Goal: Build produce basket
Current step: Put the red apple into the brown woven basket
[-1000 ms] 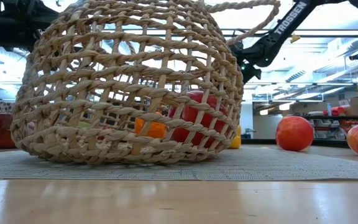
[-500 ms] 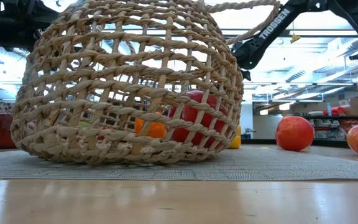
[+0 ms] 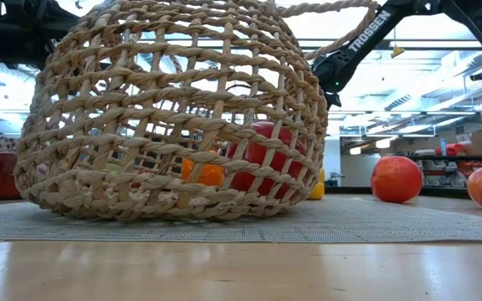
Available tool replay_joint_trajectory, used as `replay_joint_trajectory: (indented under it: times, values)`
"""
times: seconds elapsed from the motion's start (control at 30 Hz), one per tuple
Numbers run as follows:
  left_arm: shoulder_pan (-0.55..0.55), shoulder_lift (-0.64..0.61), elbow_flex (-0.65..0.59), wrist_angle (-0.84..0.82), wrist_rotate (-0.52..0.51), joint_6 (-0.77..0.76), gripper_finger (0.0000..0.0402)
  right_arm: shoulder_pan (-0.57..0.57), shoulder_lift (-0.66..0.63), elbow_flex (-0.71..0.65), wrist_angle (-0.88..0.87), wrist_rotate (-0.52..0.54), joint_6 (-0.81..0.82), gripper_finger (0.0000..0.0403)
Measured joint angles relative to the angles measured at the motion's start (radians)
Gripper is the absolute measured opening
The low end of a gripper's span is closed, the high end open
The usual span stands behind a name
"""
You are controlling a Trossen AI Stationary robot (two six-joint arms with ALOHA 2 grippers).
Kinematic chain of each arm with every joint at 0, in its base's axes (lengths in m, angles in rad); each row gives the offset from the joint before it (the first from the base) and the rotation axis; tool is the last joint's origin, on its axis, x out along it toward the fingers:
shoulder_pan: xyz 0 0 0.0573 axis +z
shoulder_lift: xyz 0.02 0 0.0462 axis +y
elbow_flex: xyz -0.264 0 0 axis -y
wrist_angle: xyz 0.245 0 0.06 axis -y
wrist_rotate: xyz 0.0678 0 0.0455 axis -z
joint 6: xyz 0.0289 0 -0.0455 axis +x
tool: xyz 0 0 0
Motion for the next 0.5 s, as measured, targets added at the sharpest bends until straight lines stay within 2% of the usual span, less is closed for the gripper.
replay_joint_trajectory:
  times: [0.3, 0.5]
  values:
    - [0.000, 0.000, 0.000, 0.000, 0.000, 0.000, 0.0389, -0.001, -0.002, 0.000, -0.014, -0.001, -0.012, 0.0351]
    - [0.000, 0.000, 0.000, 0.000, 0.000, 0.000, 0.0389, 0.000, -0.017, -0.001, -0.037, -0.045, -0.006, 0.0343]
